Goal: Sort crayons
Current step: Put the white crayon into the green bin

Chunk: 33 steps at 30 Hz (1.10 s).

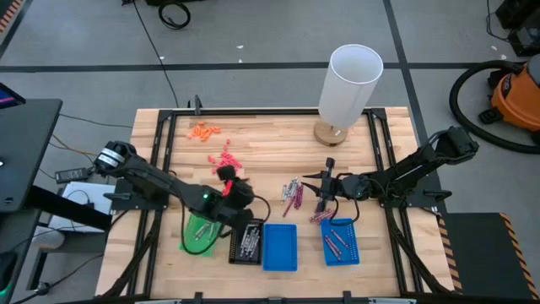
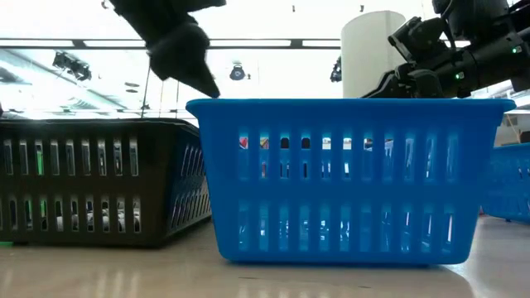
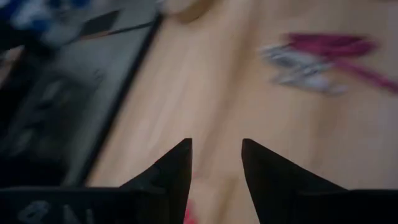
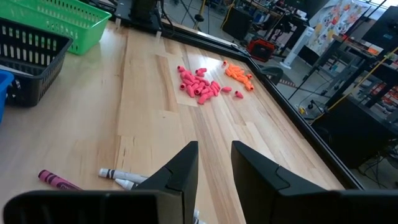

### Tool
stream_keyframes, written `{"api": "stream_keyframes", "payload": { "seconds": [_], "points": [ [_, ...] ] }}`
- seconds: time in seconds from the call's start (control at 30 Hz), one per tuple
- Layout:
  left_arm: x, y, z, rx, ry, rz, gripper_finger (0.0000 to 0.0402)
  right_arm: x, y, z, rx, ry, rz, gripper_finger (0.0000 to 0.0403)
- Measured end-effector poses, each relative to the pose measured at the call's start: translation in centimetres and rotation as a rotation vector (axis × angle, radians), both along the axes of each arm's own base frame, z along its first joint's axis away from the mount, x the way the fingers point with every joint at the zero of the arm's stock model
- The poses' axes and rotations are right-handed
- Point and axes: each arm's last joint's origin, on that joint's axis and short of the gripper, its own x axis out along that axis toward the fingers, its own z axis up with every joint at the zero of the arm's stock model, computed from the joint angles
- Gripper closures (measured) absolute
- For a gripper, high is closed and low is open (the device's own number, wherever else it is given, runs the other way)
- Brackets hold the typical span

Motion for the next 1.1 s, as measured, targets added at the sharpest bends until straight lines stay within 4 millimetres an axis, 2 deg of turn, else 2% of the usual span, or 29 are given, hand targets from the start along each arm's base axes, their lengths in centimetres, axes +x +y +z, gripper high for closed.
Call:
{"api": "stream_keyframes", "payload": {
  "seconds": [0.13,0.23,0.67,0.87,1.1],
  "points": [
    [1.4,0.4,-1.4,-0.137,-0.016,-0.208,0.0251,0.0,0.0,0.0,0.0,0.0,0.0,0.0298],
    [1.9,0.6,-1.7,-0.186,-0.064,-0.285,0.0251,0.0,0.0,0.0,-0.001,0.004,0.0,0.0298],
    [2.6,1.8,-3.0,-0.2,-0.162,-0.281,0.0251,0.0,0.0,-0.1,0.001,0.012,-0.001,0.0298],
    [3.5,2.8,-3.2,-0.239,-0.27,-0.264,0.0251,0.0,0.0,-0.1,0.002,0.012,0.002,0.0298],
    [4.4,3.6,-3.3,-0.326,-0.304,-0.356,0.0251,0.0,0.0,-0.1,0.003,0.012,0.005,0.0298]
  ]
}}
